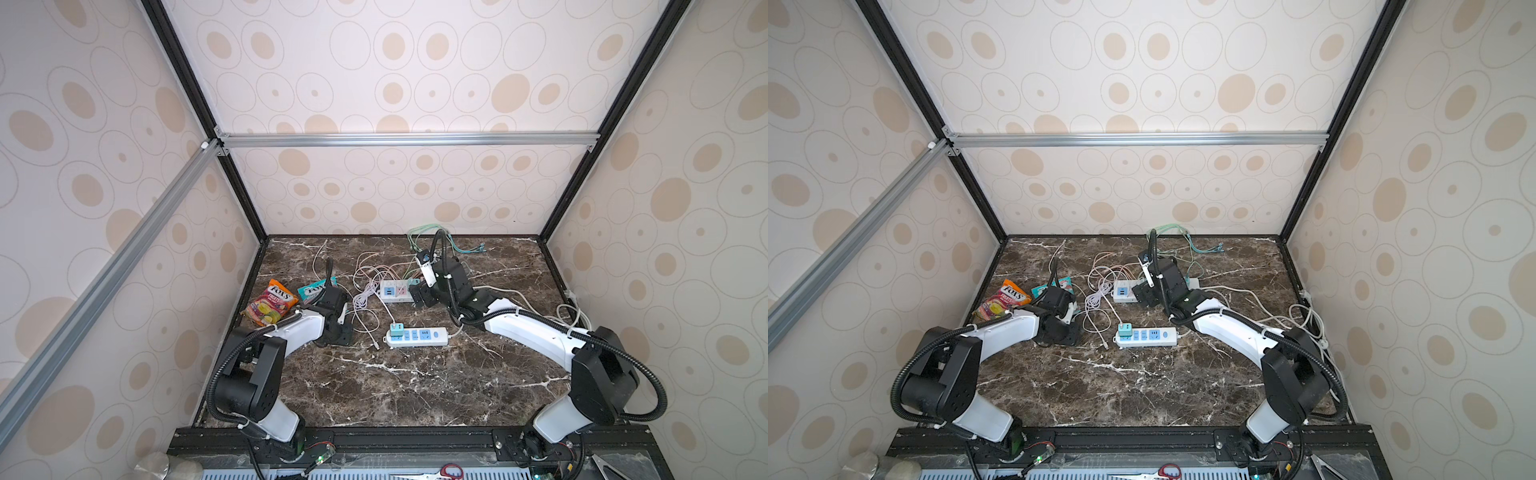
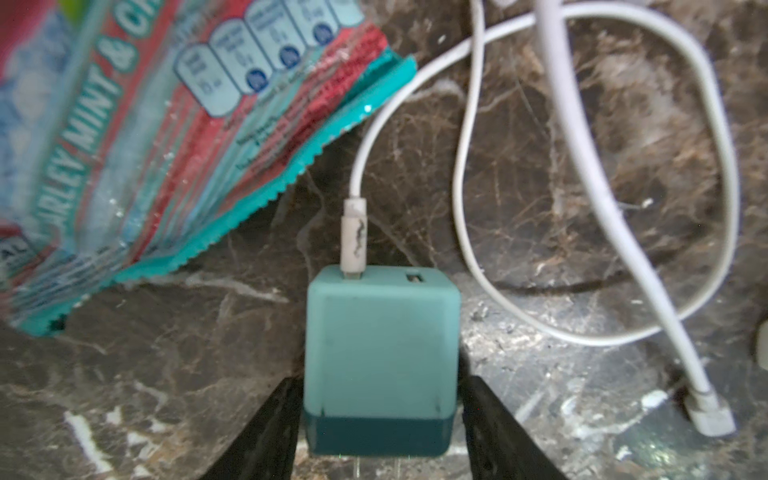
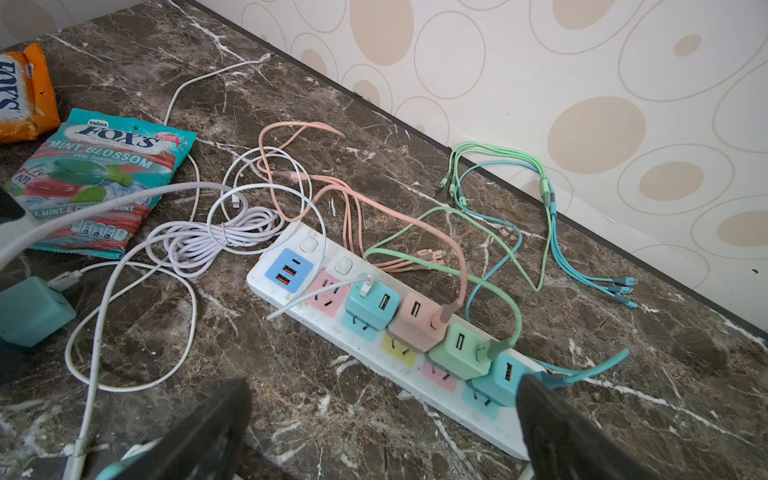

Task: Insert the plug
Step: 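Lower and grasp the loose teal charger by the candy bags with the left gripper, then lift the charger with the left while the right gripper reaches to take it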

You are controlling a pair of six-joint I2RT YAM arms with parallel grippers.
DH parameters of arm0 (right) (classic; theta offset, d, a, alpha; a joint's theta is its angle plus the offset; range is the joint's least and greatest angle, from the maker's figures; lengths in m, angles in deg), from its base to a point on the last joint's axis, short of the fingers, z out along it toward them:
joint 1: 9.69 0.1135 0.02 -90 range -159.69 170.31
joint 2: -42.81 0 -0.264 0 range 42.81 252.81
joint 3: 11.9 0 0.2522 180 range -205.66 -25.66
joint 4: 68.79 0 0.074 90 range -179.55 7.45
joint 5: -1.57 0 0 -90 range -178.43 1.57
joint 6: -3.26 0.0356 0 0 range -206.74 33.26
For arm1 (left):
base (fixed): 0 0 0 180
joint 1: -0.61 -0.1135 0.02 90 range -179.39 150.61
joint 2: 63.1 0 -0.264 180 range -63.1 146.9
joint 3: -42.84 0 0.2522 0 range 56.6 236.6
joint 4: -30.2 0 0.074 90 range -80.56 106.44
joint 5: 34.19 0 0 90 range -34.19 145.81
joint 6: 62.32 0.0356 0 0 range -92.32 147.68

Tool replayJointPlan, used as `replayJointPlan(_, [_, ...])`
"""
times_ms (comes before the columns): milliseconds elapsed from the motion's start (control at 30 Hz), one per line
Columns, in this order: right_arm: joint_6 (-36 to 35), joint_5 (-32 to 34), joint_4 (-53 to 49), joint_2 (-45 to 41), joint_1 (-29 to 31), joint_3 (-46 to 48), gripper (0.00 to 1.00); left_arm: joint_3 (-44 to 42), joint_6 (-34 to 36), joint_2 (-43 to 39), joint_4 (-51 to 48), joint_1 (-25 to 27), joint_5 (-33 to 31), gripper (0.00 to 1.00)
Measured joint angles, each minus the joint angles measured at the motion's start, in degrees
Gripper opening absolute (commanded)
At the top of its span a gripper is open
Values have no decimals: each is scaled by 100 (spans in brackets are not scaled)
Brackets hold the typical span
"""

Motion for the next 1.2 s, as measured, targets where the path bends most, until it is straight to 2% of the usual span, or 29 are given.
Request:
replayJointPlan(200, [0,0,0,11,-2,0,100,59,9,85,55,22,-133,57])
replayJointPlan(300, [0,0,0,13,0,0,100,81,22,140,179,22,-164,51])
replayJointPlan(567, [4,-153,-2,13,0,0,100,76,118,168,442,26,-238,10])
replayJointPlan(667, [22,-260,0,13,0,0,100,-2,149,7,435,26,-356,0])
replayJointPlan(967, [306,-750,-72,13,-35,-166,100,-63,372,-1373,411,66,-592,0])
replayJointPlan(1200, [852,-1628,-422,11,-382,-540,100,-87,839,-2310,490,361,-634,0])
